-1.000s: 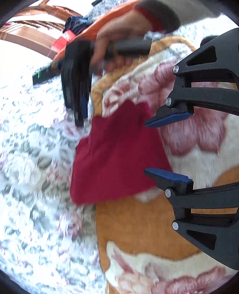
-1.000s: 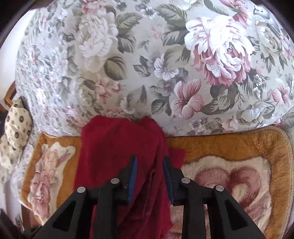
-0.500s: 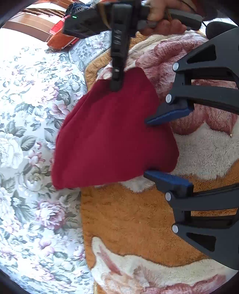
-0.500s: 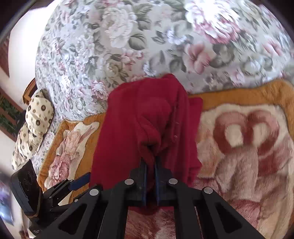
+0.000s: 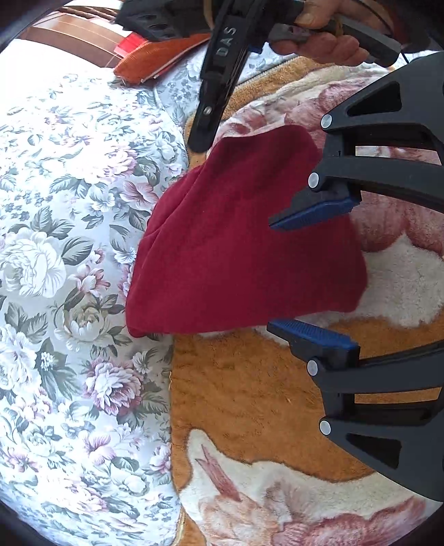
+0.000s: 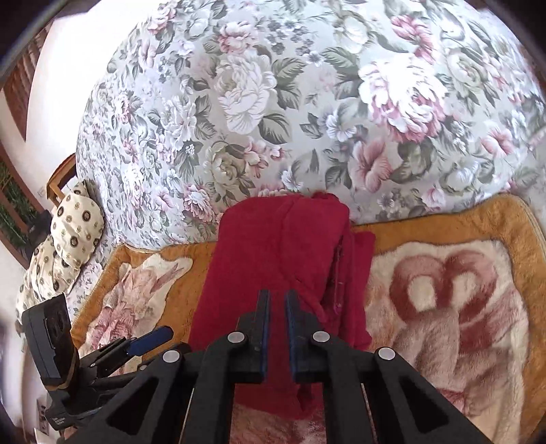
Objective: Fold small clothes
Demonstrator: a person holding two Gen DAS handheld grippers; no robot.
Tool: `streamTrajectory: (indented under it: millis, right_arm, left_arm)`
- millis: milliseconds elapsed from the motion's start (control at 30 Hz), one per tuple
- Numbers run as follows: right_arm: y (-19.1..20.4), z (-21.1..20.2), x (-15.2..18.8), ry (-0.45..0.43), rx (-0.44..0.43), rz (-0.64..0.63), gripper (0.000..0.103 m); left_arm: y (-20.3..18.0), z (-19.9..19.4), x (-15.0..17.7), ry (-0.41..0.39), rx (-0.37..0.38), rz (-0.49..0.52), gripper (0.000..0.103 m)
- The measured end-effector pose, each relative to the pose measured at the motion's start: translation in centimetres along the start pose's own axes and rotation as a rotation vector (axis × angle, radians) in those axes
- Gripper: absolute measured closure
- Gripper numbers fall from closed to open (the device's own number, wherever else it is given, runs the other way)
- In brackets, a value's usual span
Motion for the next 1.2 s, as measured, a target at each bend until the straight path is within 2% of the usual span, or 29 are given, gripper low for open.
streamTrajectory:
  millis: [67,133,167,300,400,567,667,700,800,900,967,1033,1100,1133,1200]
  right_arm:
    - [-0.4,1.9,-0.3,0.026,0.044,-0.037,0.097]
    - [-2.1,3.8,0.0,0.064,0.124,-0.054,0.097]
    - [-3.3,4.9,0.4,0.09,0.144,-0.042,0.097]
    - [-4.8,5.3,0.9,0.073,0.086,0.018,0.097]
    - [-3.8,3.5,0.8,0.062,0.068,0.023,0.097]
    - [-1.6,0.4,2.3,0.04,0.048,-0.013,0.097]
    - [-2.7,2.1,4.7,0.108,0.099,-0.008,0.097]
    - [-3.0,3.0,5.3,0.135,0.092,0.002,0.097]
    - [-3.0,3.0,5.6,0.123,0.071,0.016,0.097]
    - [-2.6,1.4,4.8,0.082,0.039,0.022,0.089]
    - [-2.7,0.5,4.3,0.049,0.015,0.039,0.074]
    - [-3.2,-0.2,3.9,0.022,0.037,0.056,0.048]
    - [-4.3,-0.8,3.4,-0.013,0.055,0.082,0.045]
    - [-4.8,-0.9,3.1,-0.022,0.051,0.105,0.045]
    - [-6.1,-0.7,2.7,-0.025,0.027,0.16,0.043]
  left_arm:
    - [-0.4,1.2,0.1,0.029,-0.012,0.018,0.05]
    - [-0.5,2.2,0.3,0.041,-0.039,0.035,0.048]
    - [-0.5,2.6,0.3,0.037,-0.052,0.043,0.04]
    - [-0.1,3.7,0.8,0.061,-0.04,0.017,0.036]
    - [0.4,3.2,0.7,0.066,-0.013,-0.02,0.036]
    - [0.7,2.8,0.5,0.057,-0.032,-0.028,0.036]
    - [0.4,3.3,0.6,0.065,-0.034,-0.029,0.036]
    - [0.3,3.5,0.8,0.072,-0.036,-0.027,0.036]
    - [0.2,3.5,0.9,0.082,-0.032,-0.026,0.034]
    - [0.4,3.3,0.8,0.088,-0.03,-0.024,0.034]
    - [0.5,2.9,0.5,0.093,-0.021,-0.03,0.034]
    - [0.8,2.5,0.1,0.08,-0.006,-0.045,0.034]
    - [1.1,2.2,-0.4,0.065,0.022,-0.067,0.033]
    - [1.3,2.2,-0.7,0.062,0.042,-0.085,0.024]
    - [1.8,2.2,-1.4,0.055,0.073,-0.131,0.02]
Point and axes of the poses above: each gripper's, at about its wrist camera, not at the fingertips, and z roughly the way its jaws point, y to its left, x to its underside, the point moved 7 cm from there along z, roughly the way its jaws point, and after that the axes turned 4 degrees about -x, right-handed, at the moved point
